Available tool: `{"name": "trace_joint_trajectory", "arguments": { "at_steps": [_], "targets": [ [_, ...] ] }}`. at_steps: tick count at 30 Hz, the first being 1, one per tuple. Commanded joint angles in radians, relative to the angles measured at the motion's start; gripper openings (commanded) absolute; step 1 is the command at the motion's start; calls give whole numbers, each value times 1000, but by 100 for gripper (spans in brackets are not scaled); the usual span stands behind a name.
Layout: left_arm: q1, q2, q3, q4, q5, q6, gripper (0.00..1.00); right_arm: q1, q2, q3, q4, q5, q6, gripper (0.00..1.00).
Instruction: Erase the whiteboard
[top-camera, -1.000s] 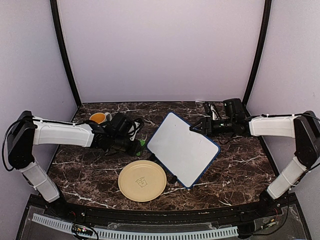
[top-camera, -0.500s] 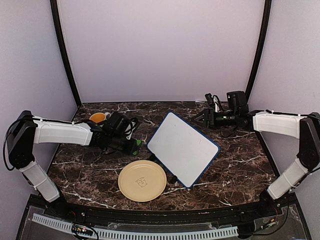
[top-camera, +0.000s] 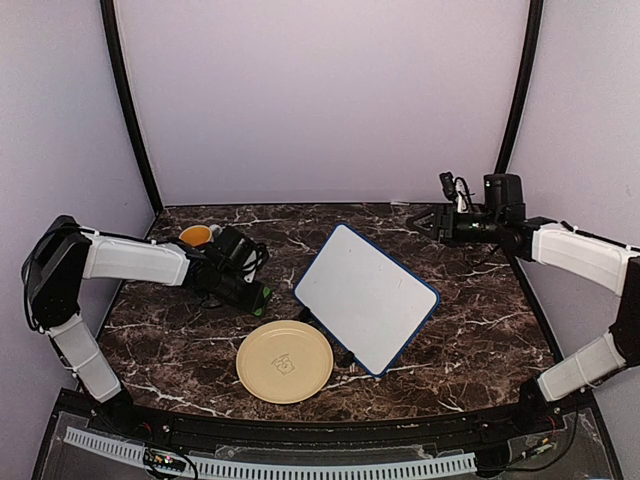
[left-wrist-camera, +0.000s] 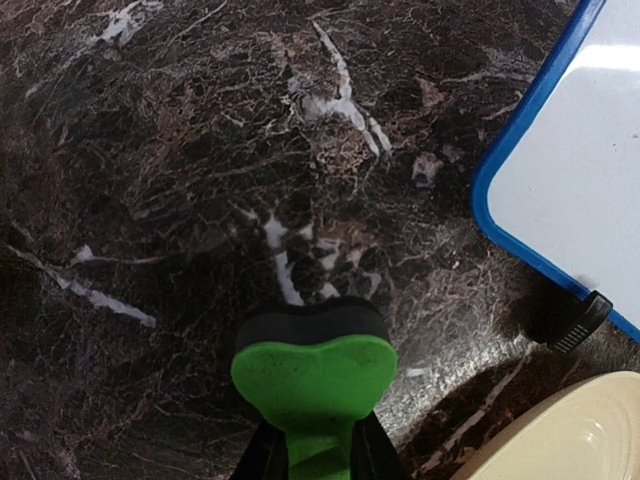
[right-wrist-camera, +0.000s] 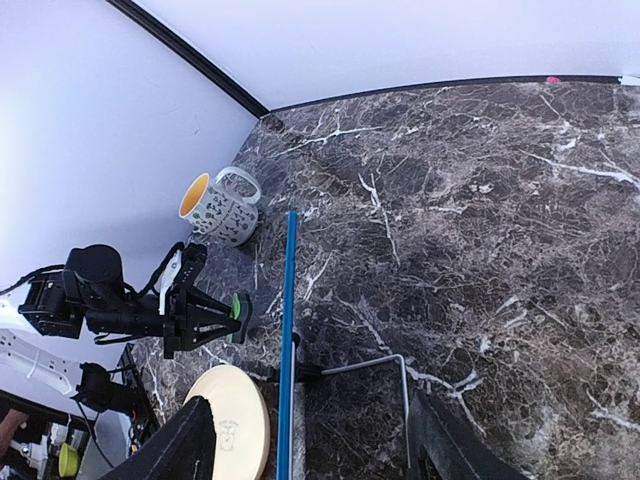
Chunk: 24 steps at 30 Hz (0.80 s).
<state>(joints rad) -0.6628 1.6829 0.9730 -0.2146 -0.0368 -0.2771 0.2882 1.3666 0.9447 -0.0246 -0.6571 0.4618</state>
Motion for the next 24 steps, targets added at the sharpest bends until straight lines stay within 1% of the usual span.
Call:
{"name": "trace_joint_trajectory", "arguments": {
  "at_steps": [1,2,3,4,5,6,10,11,12,15,16,18,21,23,24],
  "targets": [
    [9,19,24,-26,15,-1,18,-12,-37,-36,-7,12,-11,67],
    [9,19,25,-26,14,-1,21,-14,-40,-41,-8,15,-10,67],
    [10,16,25,-26,15,-2,26,-14,-44,-47,-8,16,-10,67],
    [10,15,26,-25,16,-2,29,-14,-45,-51,-7,16,-11,67],
    [9,9,27,-27,17,-2,35,-15,-46,-56,-5,16,-9,67],
    [10,7,30,-29,18,-1,37,-15,-47,-59,-3,15,-9,67],
    [12,-9,39,-41,16,1,52,-15,-47,-66,-1,16,-9,67],
    [12,-14,41,-45,16,1,53,-15,-48,-66,-1,17,-9,67],
    [11,-17,46,-47,17,2,57,-15,-48,-66,-2,17,-10,67],
    [12,-25,52,-53,16,3,65,-15,-50,-66,-7,19,-12,67],
    [14,-28,54,-54,17,4,70,-15,-53,-66,-8,21,-14,67],
    [15,-32,58,-57,17,5,75,-17,-55,-63,-16,23,-19,67],
    [17,-58,54,-52,15,5,77,-19,-66,-63,-25,26,-23,67],
    [22,-93,54,-48,22,3,93,-29,-78,-63,-32,31,-30,67],
    [29,-118,54,-50,28,3,96,-37,-84,-63,-37,30,-31,68]
  ]
}}
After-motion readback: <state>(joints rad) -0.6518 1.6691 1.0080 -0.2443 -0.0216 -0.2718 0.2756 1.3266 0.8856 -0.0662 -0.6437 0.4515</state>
